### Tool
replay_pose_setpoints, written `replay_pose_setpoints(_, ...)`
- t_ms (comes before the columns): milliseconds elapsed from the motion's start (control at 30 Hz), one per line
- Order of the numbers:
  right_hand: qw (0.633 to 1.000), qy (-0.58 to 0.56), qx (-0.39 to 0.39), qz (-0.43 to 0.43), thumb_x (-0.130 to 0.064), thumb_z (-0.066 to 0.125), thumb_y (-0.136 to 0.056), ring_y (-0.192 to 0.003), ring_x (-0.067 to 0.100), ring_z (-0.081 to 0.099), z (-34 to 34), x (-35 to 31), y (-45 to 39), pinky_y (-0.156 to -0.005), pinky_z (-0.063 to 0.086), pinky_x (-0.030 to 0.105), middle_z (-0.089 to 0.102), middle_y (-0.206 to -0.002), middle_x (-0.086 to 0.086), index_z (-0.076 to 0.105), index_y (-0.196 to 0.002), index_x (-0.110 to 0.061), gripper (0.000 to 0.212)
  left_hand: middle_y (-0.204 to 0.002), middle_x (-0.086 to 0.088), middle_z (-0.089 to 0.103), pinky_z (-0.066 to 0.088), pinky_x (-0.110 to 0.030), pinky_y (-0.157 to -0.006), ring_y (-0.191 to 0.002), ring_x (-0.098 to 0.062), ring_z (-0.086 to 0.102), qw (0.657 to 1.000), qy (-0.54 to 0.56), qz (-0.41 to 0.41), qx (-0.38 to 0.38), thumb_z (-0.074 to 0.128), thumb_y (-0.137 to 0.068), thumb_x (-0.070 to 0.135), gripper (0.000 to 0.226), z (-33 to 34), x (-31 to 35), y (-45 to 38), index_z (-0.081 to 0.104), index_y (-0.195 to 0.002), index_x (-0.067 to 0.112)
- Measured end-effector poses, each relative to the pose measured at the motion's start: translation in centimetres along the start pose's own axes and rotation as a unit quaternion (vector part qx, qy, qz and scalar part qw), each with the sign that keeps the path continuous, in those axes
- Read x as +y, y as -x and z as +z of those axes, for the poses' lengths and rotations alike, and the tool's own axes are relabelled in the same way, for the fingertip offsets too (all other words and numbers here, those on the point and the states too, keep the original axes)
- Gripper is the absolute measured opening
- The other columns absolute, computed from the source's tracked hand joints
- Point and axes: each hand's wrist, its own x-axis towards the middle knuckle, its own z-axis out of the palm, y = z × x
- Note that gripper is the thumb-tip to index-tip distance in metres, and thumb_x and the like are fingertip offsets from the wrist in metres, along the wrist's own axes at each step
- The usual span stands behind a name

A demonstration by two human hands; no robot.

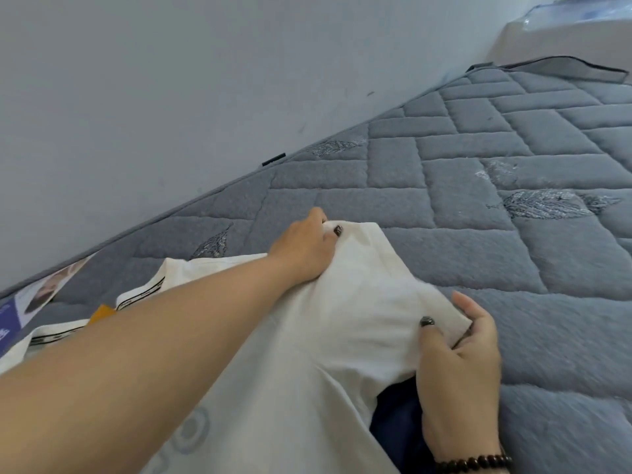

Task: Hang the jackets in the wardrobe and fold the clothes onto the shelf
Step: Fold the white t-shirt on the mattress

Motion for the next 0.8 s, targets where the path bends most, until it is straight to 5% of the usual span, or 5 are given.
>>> replay_pose_setpoints(133,1.0,0.026,-0.015,0.0,-0.012,0.06,-0.088,-0.111,0.018,0.056,-0.2,0.1,-0.2,-0.101,0.044,0.043,0.056,-0.124,-0.002,0.041,-0.134,-0.033,0.054,-0.104,0.0,0.06,0.045,-0.032,-0.078,-0.096,-0.022,0.056,0.998,0.037,-0.044,-0.034,0.051,-0.088,0.06,0.043,0.3,2.2,-1.5,0.056,-0.1,0.018)
replay_pose_setpoints(300,0.999,0.04,-0.012,-0.031,-0.005,0.06,-0.083,-0.106,0.009,0.056,-0.1,-0.1,0.0,-0.098,0.043,0.026,0.057,-0.117,-0.009,0.043,-0.133,-0.032,0.059,-0.08,0.006,0.066,0.045,-0.015,-0.058,-0.067,-0.006,0.059,0.969,0.189,0.023,-0.159,0.076,-0.08,0.025,0.019,1.0,5.1,-2.1,0.069,-0.095,0.017)
replay_pose_setpoints(433,0.999,0.026,0.008,-0.037,-0.004,0.057,-0.088,-0.084,-0.01,0.054,-0.5,0.0,-0.3,-0.068,0.035,-0.006,0.056,-0.107,-0.016,0.042,-0.137,-0.032,0.058,-0.076,0.005,0.061,0.044,-0.019,-0.065,-0.073,-0.01,0.055,0.97,0.241,0.024,0.001,0.07,-0.086,0.015,0.007,1.4,4.8,-3.9,0.064,-0.088,0.016)
replay_pose_setpoints(667,0.996,0.031,0.008,-0.088,-0.013,0.059,-0.089,-0.072,0.007,0.059,-0.3,-0.2,0.1,-0.074,0.047,0.017,0.063,-0.075,-0.014,0.05,-0.133,-0.029,0.047,-0.099,0.002,0.07,0.053,-0.032,-0.08,-0.091,-0.014,0.064,0.933,0.34,-0.036,-0.115,0.065,-0.087,0.003,0.023,-5.5,2.2,-2.9,0.065,-0.097,0.024)
replay_pose_setpoints(800,0.976,-0.065,-0.049,-0.202,0.004,0.064,-0.085,-0.086,0.002,0.069,1.0,-1.5,2.2,-0.076,0.051,0.011,0.074,-0.092,-0.015,0.067,-0.109,-0.023,0.037,-0.091,0.005,0.068,0.046,-0.032,-0.091,-0.092,-0.013,0.062,0.923,0.368,-0.04,-0.109,0.065,-0.08,0.001,0.027,-10.7,0.7,0.7,0.067,-0.097,0.022)
